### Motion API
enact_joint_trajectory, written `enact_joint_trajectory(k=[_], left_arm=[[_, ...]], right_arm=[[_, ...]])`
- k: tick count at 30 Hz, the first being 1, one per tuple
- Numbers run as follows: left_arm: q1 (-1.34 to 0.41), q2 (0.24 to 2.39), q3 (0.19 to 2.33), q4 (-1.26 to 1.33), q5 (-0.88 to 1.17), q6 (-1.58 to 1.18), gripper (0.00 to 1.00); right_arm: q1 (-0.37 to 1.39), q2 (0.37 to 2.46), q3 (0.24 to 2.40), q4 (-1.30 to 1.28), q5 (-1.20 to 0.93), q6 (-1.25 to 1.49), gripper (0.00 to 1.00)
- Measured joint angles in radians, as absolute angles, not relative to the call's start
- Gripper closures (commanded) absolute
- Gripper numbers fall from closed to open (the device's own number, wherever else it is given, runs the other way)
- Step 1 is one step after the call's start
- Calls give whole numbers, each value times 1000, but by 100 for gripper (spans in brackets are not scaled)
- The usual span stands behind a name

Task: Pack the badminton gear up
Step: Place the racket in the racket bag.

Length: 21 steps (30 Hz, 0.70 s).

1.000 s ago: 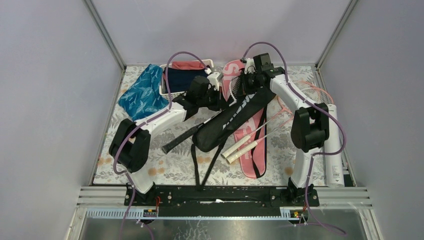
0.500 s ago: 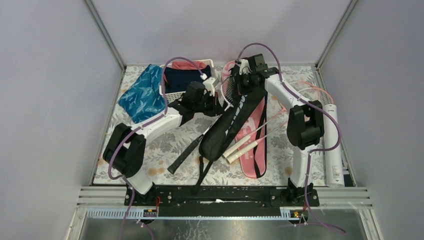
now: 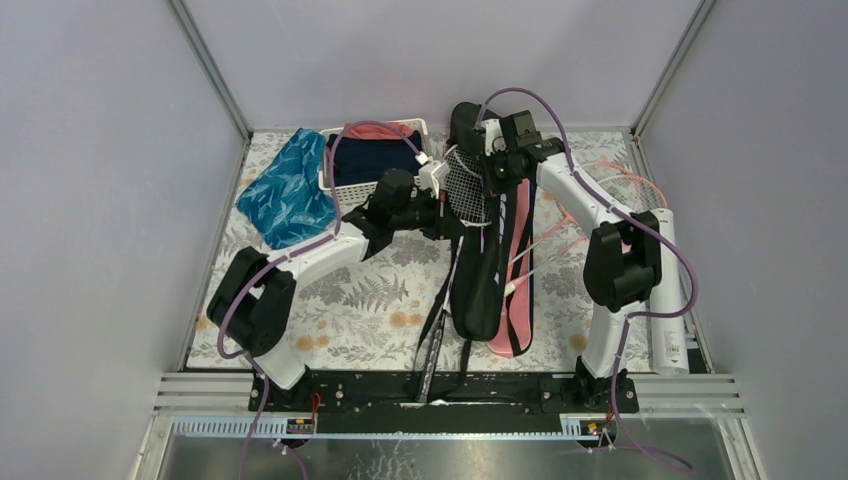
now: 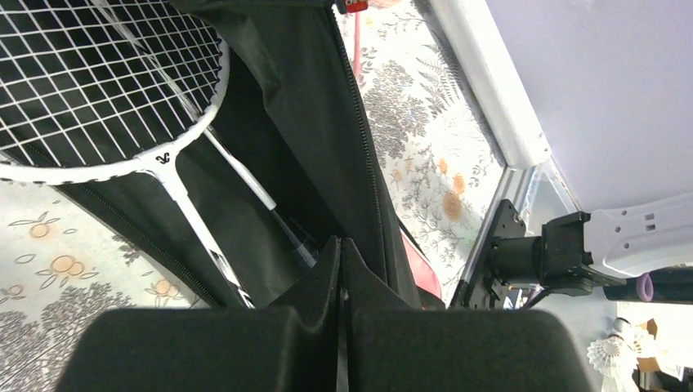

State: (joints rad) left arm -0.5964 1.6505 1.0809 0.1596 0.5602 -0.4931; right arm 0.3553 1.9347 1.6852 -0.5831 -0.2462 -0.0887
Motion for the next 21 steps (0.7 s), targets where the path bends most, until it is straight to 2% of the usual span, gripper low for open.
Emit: enact_joint_trajectory(k=[6, 7, 11, 13, 16, 21], left_arm=[[-615, 1663, 1075, 194, 581, -504, 100], [-615, 1665, 1075, 193, 579, -502, 94], [-616, 1665, 1075, 178, 546, -463, 56], [-616, 1666, 1076, 162, 531, -433, 44], [-615, 1673, 1077, 138, 509, -383, 34], [-616, 1713, 1075, 105, 502, -310, 25]], right_arm=[[355, 1890, 1630, -578, -190, -124, 100], [355, 1889, 1623, -573, -184, -126, 100], [356, 1889, 1597, -550, -169, -131, 100], [356, 1889, 1585, -535, -165, -131, 100], [356, 1889, 1576, -524, -164, -131, 100], [357, 1889, 1571, -514, -168, -131, 100]])
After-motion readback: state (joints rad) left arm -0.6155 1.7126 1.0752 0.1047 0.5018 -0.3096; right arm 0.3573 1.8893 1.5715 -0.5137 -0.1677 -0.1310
